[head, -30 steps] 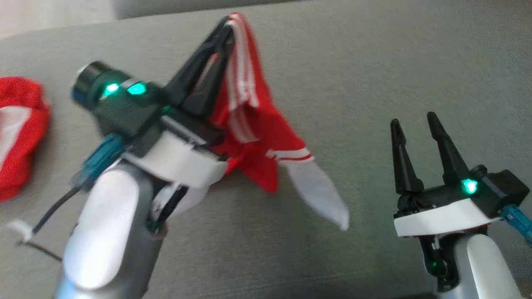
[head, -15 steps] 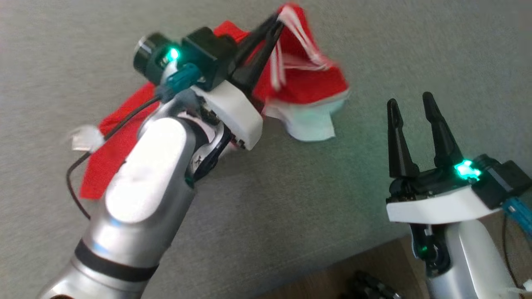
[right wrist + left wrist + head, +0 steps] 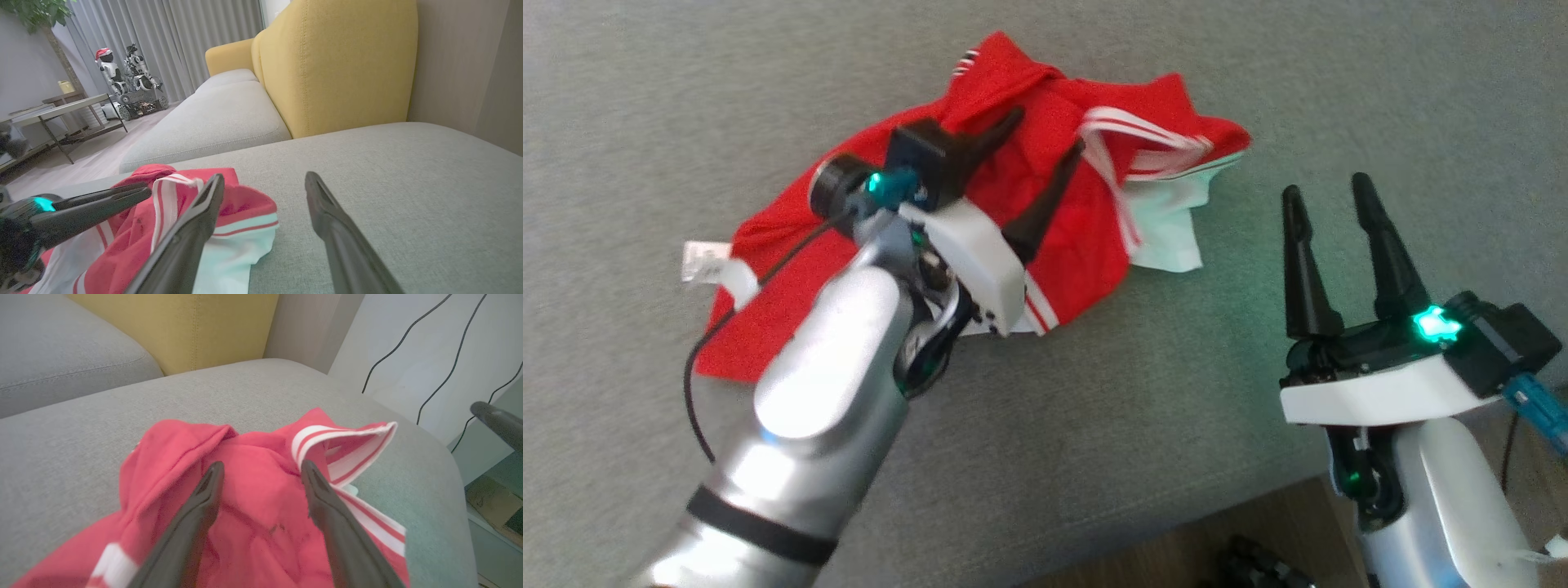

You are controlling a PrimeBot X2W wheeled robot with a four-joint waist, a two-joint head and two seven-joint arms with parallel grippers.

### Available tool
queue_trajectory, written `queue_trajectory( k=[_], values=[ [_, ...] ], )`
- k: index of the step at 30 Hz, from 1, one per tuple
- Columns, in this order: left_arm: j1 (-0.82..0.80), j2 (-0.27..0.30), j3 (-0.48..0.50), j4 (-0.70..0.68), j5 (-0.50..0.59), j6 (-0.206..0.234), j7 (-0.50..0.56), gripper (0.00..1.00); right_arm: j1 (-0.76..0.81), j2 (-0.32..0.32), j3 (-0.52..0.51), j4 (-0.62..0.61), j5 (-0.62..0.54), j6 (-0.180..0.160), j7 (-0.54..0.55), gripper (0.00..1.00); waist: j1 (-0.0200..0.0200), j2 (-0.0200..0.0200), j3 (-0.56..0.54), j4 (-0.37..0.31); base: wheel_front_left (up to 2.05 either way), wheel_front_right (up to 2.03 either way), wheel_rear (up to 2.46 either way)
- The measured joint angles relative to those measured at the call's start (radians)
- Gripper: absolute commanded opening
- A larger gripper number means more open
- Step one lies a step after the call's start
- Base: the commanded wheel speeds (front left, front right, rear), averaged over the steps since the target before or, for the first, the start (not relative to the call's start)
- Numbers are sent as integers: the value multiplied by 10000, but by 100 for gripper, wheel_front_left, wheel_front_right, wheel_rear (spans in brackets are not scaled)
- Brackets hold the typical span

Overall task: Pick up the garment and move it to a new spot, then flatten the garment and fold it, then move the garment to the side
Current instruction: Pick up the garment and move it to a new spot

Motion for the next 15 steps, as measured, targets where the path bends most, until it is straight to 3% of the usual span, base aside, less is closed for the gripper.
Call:
queue_trajectory(
  k=[5,15],
  values=[
    [882,94,-13,-545,-188,65,-742,100,-8,-2,-205,0,-334,0,173,100,0,0,-367,469,0,0,0],
    [2542,869,1106,-2163,31,1722,-2274,100,166,-4,-614,-188,-941,0,823,100,0,0,-1191,1553,0,0,0]
  ],
)
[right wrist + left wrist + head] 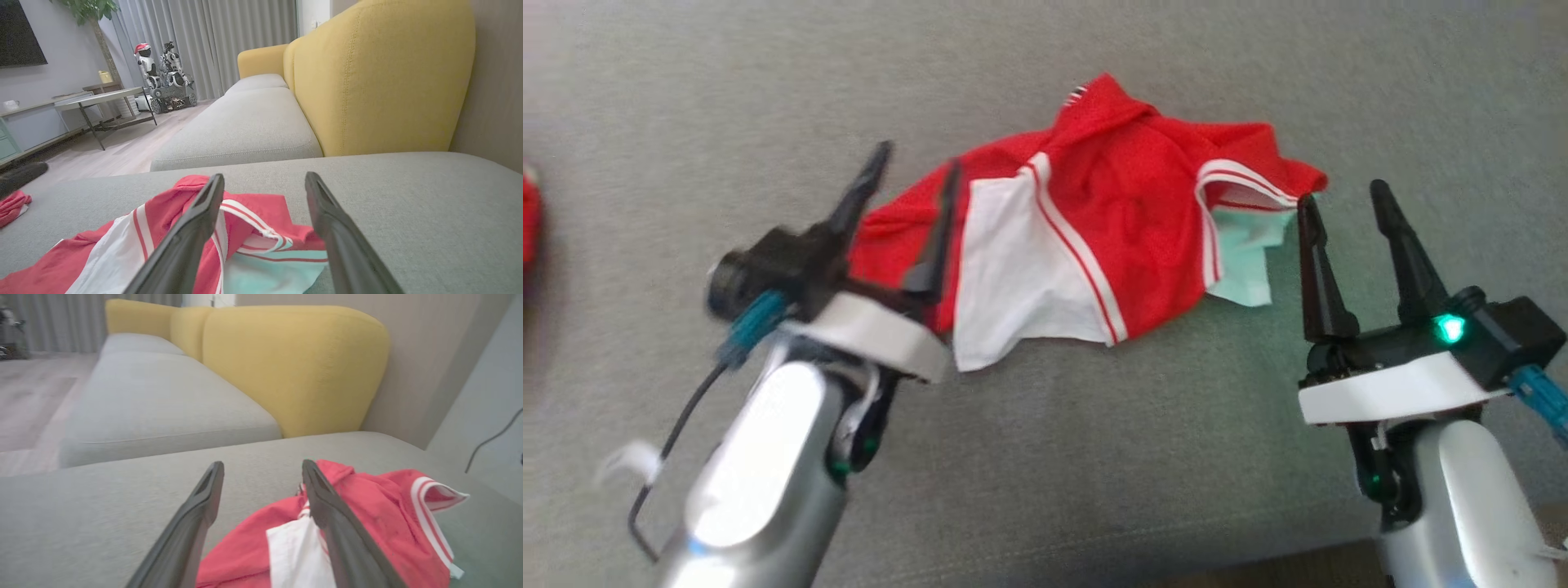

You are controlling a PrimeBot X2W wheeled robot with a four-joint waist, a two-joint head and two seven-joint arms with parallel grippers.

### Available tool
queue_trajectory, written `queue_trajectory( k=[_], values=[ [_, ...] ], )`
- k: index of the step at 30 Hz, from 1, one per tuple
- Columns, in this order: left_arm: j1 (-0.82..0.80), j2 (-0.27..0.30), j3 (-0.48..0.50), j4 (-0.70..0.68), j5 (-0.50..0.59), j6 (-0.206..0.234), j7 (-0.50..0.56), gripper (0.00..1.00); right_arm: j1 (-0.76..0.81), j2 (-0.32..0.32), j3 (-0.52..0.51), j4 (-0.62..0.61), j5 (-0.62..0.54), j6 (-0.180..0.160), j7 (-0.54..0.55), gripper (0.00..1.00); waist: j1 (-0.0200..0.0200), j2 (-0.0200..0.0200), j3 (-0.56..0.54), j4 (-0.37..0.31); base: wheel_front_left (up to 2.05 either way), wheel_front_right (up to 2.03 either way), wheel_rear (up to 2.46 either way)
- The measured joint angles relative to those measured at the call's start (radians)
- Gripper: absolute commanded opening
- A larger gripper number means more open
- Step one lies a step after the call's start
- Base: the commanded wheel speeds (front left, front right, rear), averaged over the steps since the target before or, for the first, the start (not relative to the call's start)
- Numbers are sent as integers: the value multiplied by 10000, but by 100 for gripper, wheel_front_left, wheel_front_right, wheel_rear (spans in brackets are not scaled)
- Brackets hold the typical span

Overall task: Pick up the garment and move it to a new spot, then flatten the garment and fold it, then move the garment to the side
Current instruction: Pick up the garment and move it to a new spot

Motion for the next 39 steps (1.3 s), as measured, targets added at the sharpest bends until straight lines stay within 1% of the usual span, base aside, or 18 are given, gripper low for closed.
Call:
queue_trajectory(
  k=[3,6,12,17,20,27,33,39],
  values=[
    [569,209,485,-341,-6,447,-209,100,56,0,-165,-107,-174,0,196,100,0,0,-258,298,0,0,0],
    [1078,464,928,-600,-8,771,-336,100,237,0,-245,-155,-334,0,387,100,0,0,-513,561,0,0,0],
    [2044,834,1674,-844,-25,1116,-420,100,462,2,-299,-151,-571,0,690,100,0,0,-1044,954,0,0,0],
    [2887,980,1927,-1131,-12,1296,-431,100,806,2,-316,-119,-625,0,878,100,0,0,-1443,1182,0,0,0],
    [3300,1014,1988,-1312,-12,1302,-433,100,992,2,-313,-92,-631,0,968,100,0,0,-1656,1239,0,0,0],
    [4032,1060,1964,-1465,-12,1319,-431,100,1440,4,-314,-13,-631,0,1081,100,0,0,-2087,1109,0,0,0],
    [4588,1068,1885,-1526,-65,1463,-430,100,1834,4,-353,2,-623,0,1143,100,0,0,-2460,1037,0,0,0],
    [4957,1085,1783,-1559,-115,1511,-416,100,2128,6,-359,2,-623,0,1285,100,0,0,-2825,1062,0,0,0]
  ],
)
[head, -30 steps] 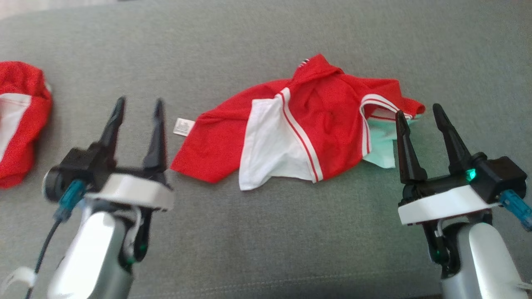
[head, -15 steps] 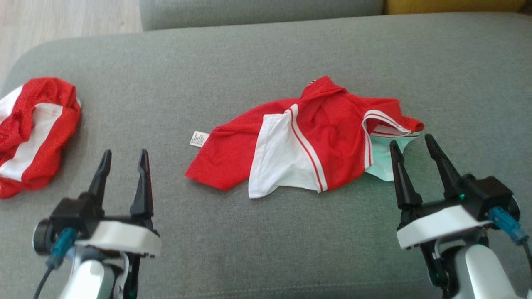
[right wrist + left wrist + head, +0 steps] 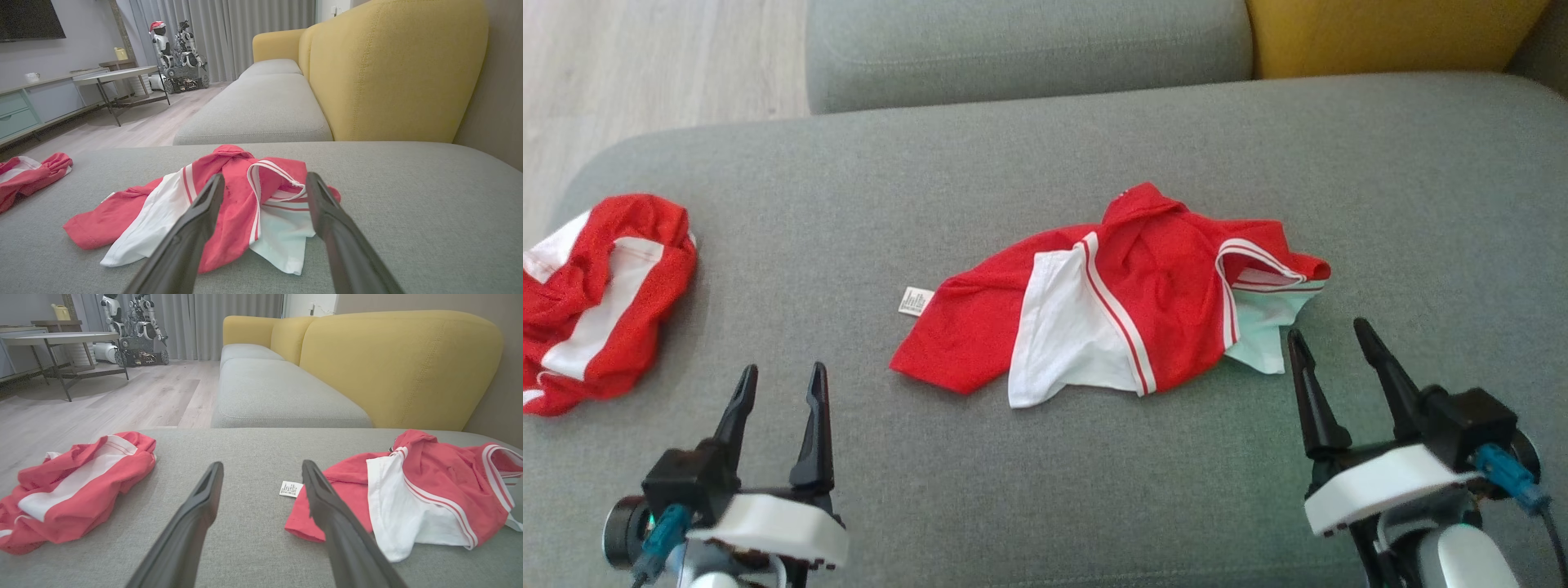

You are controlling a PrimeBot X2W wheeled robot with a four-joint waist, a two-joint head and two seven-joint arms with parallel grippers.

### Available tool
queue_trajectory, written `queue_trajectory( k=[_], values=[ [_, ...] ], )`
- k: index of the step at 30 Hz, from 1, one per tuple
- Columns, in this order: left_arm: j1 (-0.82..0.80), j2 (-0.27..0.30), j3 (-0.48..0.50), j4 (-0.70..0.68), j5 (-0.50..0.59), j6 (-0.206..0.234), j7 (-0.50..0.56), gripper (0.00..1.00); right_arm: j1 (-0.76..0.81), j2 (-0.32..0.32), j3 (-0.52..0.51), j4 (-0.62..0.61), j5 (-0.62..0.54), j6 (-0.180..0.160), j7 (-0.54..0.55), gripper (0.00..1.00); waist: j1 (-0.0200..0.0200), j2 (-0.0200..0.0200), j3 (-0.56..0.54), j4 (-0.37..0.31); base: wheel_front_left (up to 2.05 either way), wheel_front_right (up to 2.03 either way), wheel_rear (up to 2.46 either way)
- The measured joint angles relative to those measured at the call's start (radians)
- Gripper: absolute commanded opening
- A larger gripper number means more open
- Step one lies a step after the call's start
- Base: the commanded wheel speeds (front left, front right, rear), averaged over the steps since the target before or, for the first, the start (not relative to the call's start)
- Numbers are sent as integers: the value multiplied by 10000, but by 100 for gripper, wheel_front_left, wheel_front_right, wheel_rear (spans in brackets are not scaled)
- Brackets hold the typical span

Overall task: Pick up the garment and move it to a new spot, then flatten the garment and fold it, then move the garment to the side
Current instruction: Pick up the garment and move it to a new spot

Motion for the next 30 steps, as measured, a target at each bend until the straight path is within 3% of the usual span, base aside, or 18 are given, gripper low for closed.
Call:
queue_trajectory(
  k=[30],
  values=[
    [454,42,-50,-27,-209,228,44,100,313,4,75,-96,2,0,196,100,0,0,-367,42,0,0,0]
  ],
)
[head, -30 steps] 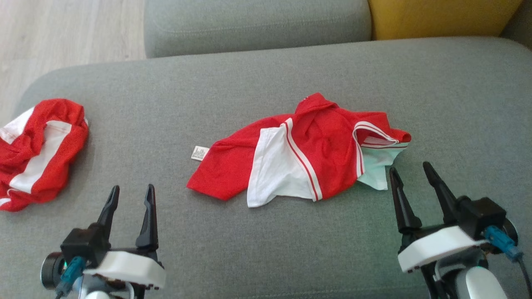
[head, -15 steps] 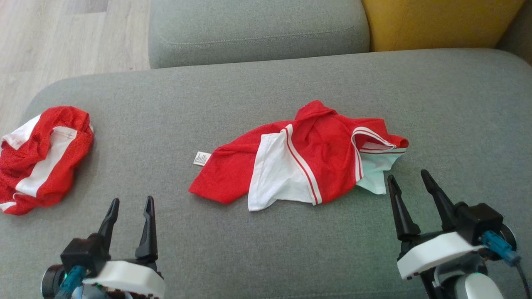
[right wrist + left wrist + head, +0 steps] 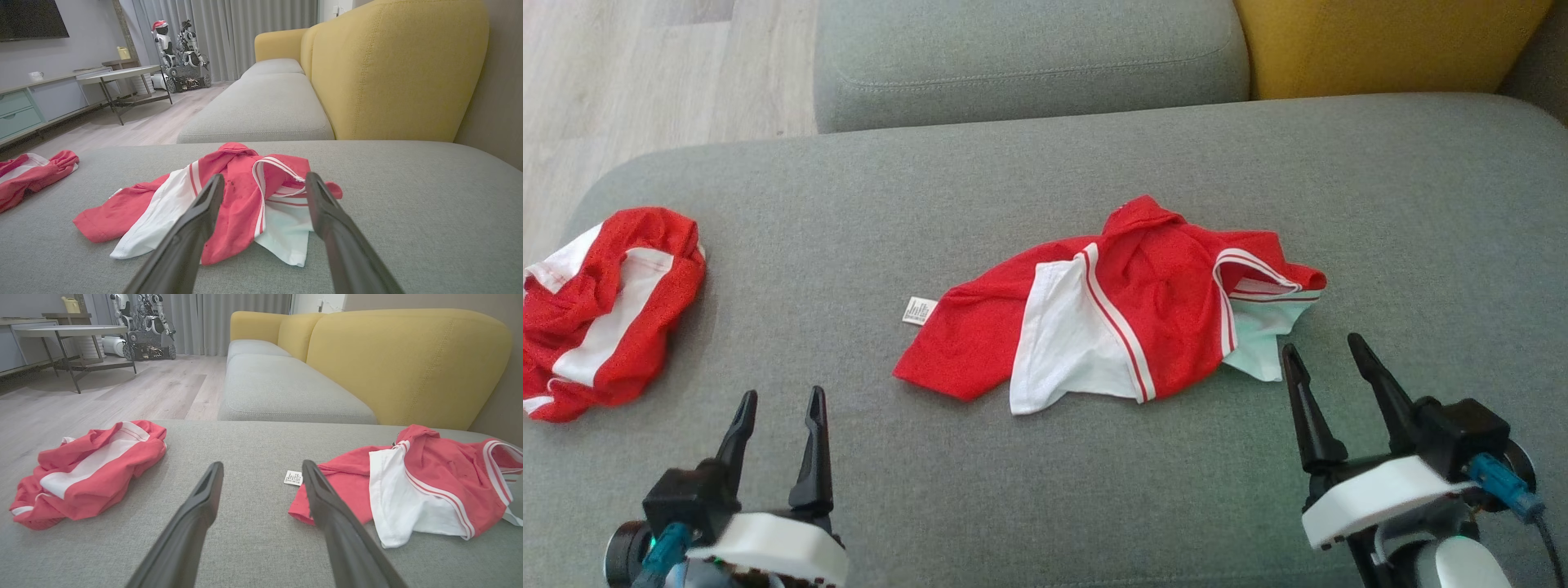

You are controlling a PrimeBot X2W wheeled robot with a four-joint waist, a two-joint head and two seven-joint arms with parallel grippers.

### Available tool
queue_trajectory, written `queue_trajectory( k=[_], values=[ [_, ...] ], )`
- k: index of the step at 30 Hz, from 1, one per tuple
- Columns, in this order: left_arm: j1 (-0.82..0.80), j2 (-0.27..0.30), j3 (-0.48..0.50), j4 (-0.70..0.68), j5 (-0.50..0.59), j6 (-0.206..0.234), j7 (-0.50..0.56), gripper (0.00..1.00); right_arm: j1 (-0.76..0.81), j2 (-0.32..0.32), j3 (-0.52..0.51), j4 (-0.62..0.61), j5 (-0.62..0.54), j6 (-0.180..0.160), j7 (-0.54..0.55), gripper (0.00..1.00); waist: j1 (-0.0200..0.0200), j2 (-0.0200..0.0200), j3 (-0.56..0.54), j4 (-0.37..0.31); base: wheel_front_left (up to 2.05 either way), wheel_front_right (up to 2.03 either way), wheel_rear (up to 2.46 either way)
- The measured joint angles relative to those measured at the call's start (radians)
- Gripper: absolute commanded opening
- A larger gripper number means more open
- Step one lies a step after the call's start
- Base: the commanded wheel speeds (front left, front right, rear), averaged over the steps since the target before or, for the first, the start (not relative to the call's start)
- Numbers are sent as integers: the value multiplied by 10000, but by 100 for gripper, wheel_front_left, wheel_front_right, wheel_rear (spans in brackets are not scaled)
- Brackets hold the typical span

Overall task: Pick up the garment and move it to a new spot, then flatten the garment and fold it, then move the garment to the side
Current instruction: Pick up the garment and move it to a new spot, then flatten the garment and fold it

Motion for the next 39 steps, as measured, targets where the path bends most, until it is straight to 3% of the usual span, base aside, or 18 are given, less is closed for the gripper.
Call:
queue_trajectory(
  k=[23,29,39],
  values=[
    [-84,-10,-98,0,-144,59,-2,100,-8,0,-13,-52,0,0,13,100,0,0,227,80,0,0,0],
    [-1660,-274,-447,834,-305,-416,290,100,-163,2,-2,-178,2,0,10,100,0,0,789,96,0,0,0],
    [-3991,-957,-819,4385,-1022,-1519,1149,100,-816,2,265,-84,104,0,-111,100,0,0,1726,-281,0,0,0]
  ],
)
